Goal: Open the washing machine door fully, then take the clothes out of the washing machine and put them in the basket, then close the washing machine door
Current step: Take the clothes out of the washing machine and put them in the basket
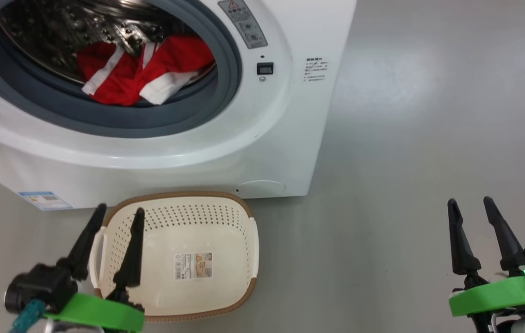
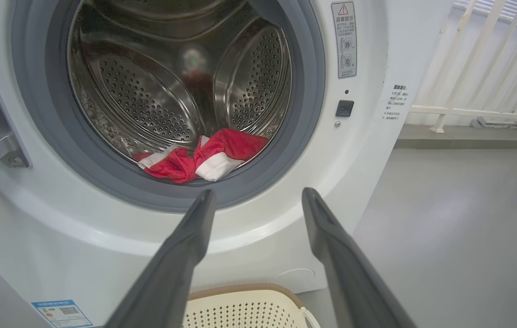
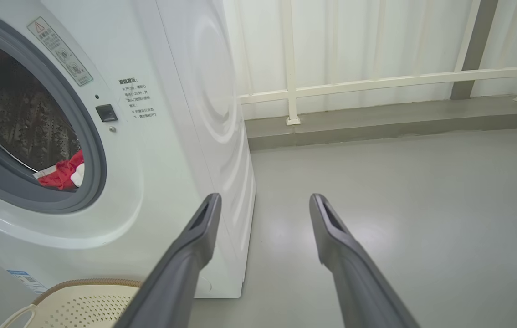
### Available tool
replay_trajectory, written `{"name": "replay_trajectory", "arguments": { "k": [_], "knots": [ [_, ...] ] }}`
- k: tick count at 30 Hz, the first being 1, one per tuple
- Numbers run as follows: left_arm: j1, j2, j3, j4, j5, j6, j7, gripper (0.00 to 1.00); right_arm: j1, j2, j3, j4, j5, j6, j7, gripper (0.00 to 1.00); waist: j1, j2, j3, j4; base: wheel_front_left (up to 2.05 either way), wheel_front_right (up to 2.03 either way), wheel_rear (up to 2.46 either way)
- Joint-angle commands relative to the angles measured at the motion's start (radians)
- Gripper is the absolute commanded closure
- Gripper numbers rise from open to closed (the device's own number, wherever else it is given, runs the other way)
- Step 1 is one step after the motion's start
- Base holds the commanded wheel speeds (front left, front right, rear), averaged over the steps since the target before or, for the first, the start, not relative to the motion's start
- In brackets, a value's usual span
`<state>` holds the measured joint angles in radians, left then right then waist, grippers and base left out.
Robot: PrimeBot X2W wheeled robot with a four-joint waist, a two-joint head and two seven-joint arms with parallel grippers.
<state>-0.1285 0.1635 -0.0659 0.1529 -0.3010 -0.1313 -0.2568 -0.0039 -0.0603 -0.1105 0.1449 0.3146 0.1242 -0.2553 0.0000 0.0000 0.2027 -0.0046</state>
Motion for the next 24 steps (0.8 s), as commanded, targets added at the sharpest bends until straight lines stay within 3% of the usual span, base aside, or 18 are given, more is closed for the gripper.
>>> {"name": "replay_trajectory", "arguments": {
  "k": [1,9,24],
  "knots": [
    [-0.055,0.009,0.036,-0.008,0.013,0.001,-0.005,0.00,-0.039,-0.010,0.029,-0.031,-0.001,0.007,-0.006,0.00,0.0000,0.0000,0.022,-0.003,0.00,0.00,0.00],
    [-0.255,0.003,0.033,0.144,0.044,0.001,-0.005,0.00,-0.079,-0.001,0.043,-0.032,0.003,0.007,-0.006,0.00,0.0000,0.0000,0.100,-0.018,0.00,0.00,0.00],
    [-0.762,0.039,0.028,0.605,0.104,0.015,-0.004,0.00,-0.184,0.010,0.084,-0.036,0.035,0.007,-0.006,0.00,0.0000,0.0000,0.269,-0.099,0.00,0.00,0.00]
  ]
}}
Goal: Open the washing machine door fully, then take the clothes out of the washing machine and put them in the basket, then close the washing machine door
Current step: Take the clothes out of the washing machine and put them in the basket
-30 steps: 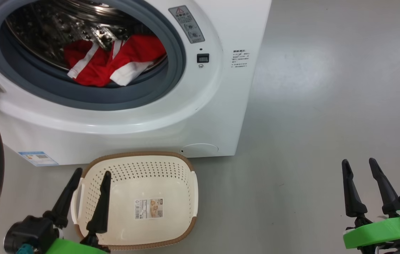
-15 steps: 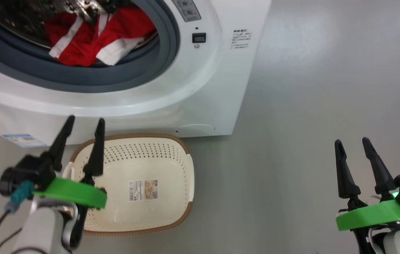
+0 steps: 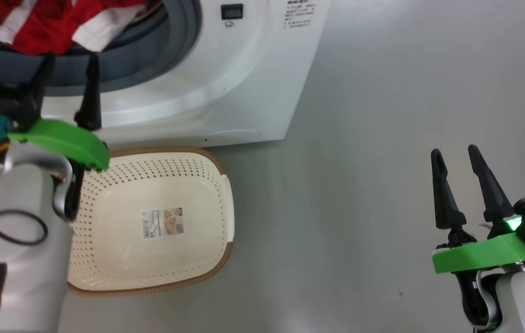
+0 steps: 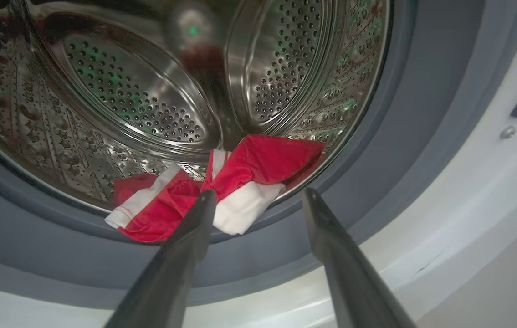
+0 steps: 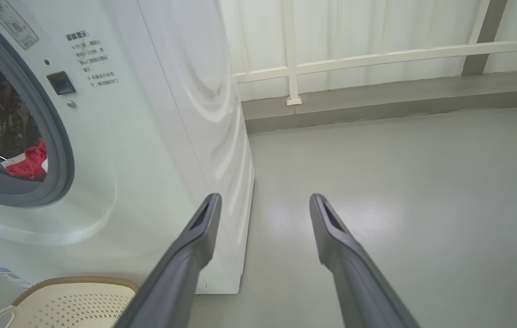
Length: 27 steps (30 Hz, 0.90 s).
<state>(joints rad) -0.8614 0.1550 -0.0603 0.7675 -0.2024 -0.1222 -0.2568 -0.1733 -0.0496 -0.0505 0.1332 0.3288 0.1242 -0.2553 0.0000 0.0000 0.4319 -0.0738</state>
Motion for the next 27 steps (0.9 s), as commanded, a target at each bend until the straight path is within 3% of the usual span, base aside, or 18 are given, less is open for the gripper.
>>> {"name": "replay_trajectory", "arguments": {
  "k": [1,12,27],
  "knots": [
    [-0.059,0.051,0.021,0.017,0.007,0.006,-0.002,0.00,-0.020,-0.001,0.027,-0.026,0.026,0.007,-0.006,0.00,0.0000,0.0000,0.049,-0.034,0.00,0.00,0.00],
    [-0.318,0.111,-0.024,0.271,0.049,0.012,0.022,0.00,-0.072,-0.001,0.073,-0.034,0.070,0.007,-0.006,0.00,0.0000,0.0000,0.146,-0.084,0.00,0.00,0.00],
    [-0.515,0.185,-0.067,0.446,0.081,0.026,0.027,0.00,-0.109,-0.001,0.118,-0.051,0.115,0.007,-0.006,0.00,0.0000,0.0000,0.232,-0.136,0.00,0.00,0.00]
  ]
}}
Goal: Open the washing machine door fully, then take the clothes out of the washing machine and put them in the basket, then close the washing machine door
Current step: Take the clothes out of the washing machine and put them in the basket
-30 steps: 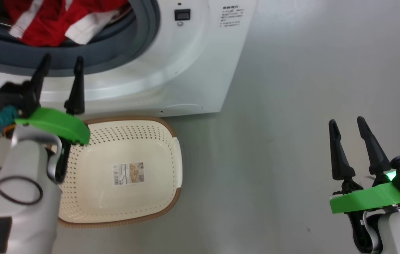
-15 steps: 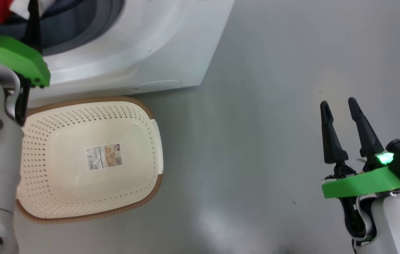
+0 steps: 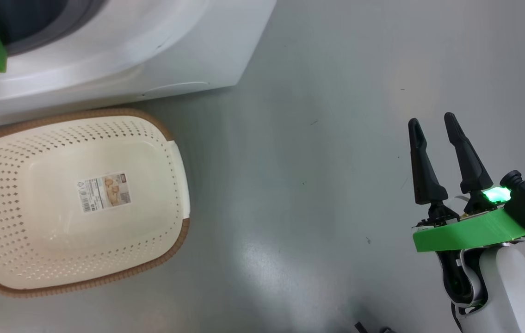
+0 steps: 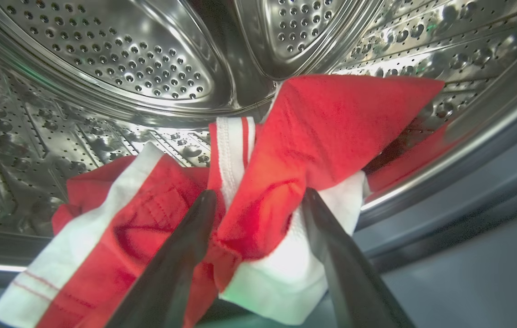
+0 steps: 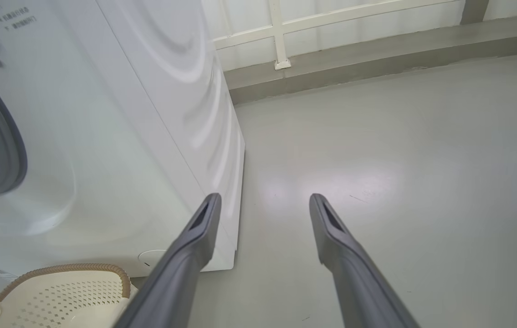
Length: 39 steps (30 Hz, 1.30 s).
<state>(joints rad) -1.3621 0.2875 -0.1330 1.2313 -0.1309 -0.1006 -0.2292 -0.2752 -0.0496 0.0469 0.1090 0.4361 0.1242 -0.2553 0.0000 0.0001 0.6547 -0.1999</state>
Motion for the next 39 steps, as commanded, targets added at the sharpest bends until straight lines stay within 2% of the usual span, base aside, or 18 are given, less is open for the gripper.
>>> {"name": "replay_trajectory", "arguments": {
  "k": [1,9,10,11,12,13,14,27,38,39],
  "knots": [
    [-0.020,0.055,0.002,-0.010,0.010,0.003,0.001,0.00,-0.006,-0.001,0.023,-0.027,0.010,0.007,-0.006,0.00,0.0000,-0.0001,0.010,-0.013,0.00,0.00,0.00],
    [-0.038,0.069,-0.031,0.029,0.022,-0.002,0.013,0.00,-0.006,-0.001,0.023,-0.031,0.023,0.007,-0.006,0.00,0.0000,-0.0001,0.014,-0.022,0.00,0.00,0.00],
    [-0.040,0.069,-0.034,0.031,0.022,-0.003,0.012,0.14,-0.007,-0.001,0.021,-0.032,0.023,0.007,-0.006,0.00,0.0000,-0.0001,0.014,-0.022,0.00,0.00,0.00],
    [-0.040,0.067,-0.037,0.033,0.022,-0.004,0.012,0.54,-0.007,-0.001,0.020,-0.033,0.023,0.007,-0.006,0.00,0.0000,-0.0001,0.013,-0.021,0.00,0.00,0.00],
    [-0.041,0.066,-0.041,0.035,0.022,-0.004,0.011,0.60,-0.008,-0.001,0.020,-0.033,0.023,0.007,-0.006,0.00,0.0000,-0.0001,0.012,-0.021,0.00,0.00,0.00],
    [-0.041,0.066,-0.043,0.037,0.022,-0.004,0.011,0.76,-0.009,-0.001,0.019,-0.033,0.022,0.007,-0.006,0.00,0.0000,-0.0001,0.010,-0.020,0.00,0.00,0.00],
    [-0.040,0.064,-0.046,0.039,0.021,-0.005,0.010,1.00,-0.009,-0.001,0.019,-0.034,0.021,0.007,-0.006,0.00,0.0000,-0.0001,0.009,-0.020,0.00,0.00,0.00],
    [0.018,0.025,-0.049,0.007,-0.009,0.005,-0.031,1.00,0.004,-0.001,0.003,-0.027,0.000,0.007,-0.006,0.00,0.0000,-0.0001,-0.049,0.009,0.00,0.00,0.00],
    [0.280,-0.013,0.080,-0.359,-0.087,0.036,-0.032,1.00,0.039,-0.001,-0.025,-0.025,-0.027,0.007,-0.006,0.00,0.0000,-0.0001,-0.133,0.059,0.00,0.00,0.00],
    [0.280,-0.013,0.080,-0.359,-0.087,0.036,-0.032,1.00,0.039,-0.001,-0.025,-0.025,-0.027,0.007,-0.006,0.00,0.0000,-0.0001,-0.133,0.059,0.00,0.00,0.00]
  ]
}}
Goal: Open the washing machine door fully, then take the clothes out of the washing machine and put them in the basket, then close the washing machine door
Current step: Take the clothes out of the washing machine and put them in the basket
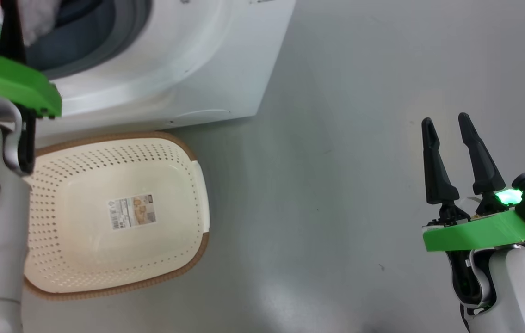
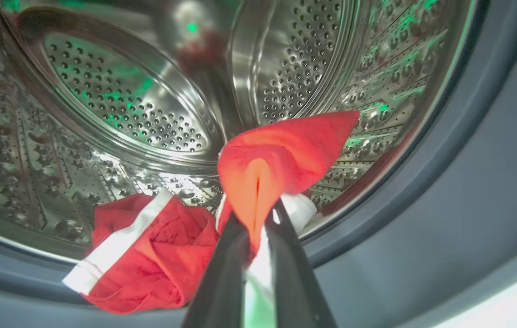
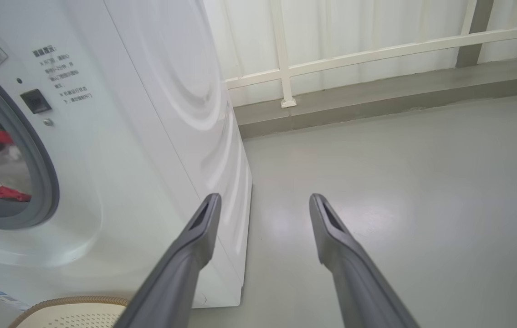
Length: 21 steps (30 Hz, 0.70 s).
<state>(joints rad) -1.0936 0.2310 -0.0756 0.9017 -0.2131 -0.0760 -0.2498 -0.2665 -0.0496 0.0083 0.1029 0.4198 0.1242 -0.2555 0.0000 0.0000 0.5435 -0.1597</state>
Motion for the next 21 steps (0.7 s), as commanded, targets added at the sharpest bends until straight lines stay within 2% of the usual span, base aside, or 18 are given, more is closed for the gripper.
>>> {"name": "replay_trajectory", "arguments": {
  "k": [1,13,21],
  "knots": [
    [0.037,0.039,0.032,-0.060,-0.003,0.010,-0.012,1.00,0.035,-0.001,0.010,-0.018,-0.012,0.007,-0.006,0.00,0.0000,0.0000,-0.028,0.023,0.00,0.00,0.00],
    [0.282,-0.039,0.180,-0.390,0.016,-0.015,-0.012,1.00,0.076,-0.001,-0.020,-0.024,-0.038,0.007,-0.006,0.00,0.0000,0.0000,-0.076,0.071,0.00,0.00,0.00],
    [0.424,-0.111,0.262,-0.647,0.047,-0.037,-0.012,1.00,0.094,-0.001,-0.027,-0.025,-0.049,0.007,-0.006,0.00,0.0000,0.0000,-0.096,0.093,0.00,0.00,0.00]
  ]
}}
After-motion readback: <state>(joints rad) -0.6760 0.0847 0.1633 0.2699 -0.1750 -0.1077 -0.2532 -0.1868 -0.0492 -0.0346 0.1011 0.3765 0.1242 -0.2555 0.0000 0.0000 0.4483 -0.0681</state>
